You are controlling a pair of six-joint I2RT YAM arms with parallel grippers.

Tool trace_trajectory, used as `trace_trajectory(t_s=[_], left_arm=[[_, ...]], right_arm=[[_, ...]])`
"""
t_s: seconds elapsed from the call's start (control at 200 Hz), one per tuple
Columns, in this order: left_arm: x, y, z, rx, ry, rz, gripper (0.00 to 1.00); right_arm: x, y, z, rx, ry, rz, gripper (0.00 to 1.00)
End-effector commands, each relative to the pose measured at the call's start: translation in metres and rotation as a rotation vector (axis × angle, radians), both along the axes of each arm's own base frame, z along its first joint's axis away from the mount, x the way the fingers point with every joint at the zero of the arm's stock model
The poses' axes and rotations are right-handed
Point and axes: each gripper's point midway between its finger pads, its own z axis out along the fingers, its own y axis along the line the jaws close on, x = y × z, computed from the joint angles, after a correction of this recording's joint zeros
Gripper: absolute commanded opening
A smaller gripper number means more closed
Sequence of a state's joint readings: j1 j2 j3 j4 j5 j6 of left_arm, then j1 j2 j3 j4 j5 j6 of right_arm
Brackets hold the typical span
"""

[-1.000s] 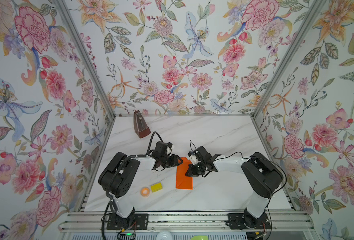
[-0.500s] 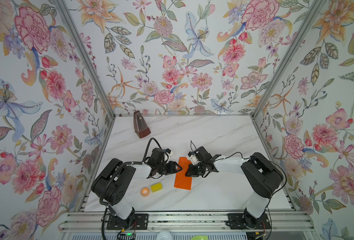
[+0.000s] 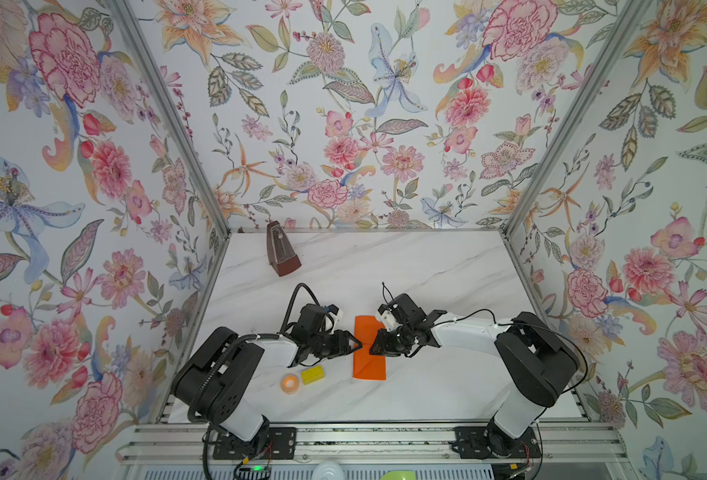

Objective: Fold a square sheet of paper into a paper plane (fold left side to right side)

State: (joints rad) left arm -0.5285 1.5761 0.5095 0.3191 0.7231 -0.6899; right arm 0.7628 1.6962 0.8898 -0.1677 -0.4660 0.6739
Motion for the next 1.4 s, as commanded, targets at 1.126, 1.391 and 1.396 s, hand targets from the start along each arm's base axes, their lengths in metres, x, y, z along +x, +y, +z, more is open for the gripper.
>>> trace_trajectory(t_s=[1.126, 1.391, 1.396], left_arm=[[0.006, 0.01, 0.043, 0.203, -0.153, 0.007, 0.05], [0.009, 0.026, 0.069, 0.341, -0.224, 0.049, 0.01], [0.009, 0.026, 0.069, 0.34, -0.224, 0.051, 0.01]], right_arm=[[0.035, -0.052, 0.001, -0.083, -0.041, -0.251, 0.3], [0.055, -0.073, 0.022, -0.077, -0.14, -0.267, 0.32], [0.054, -0.073, 0.022, -0.073, -0.139, -0.267, 0.32]])
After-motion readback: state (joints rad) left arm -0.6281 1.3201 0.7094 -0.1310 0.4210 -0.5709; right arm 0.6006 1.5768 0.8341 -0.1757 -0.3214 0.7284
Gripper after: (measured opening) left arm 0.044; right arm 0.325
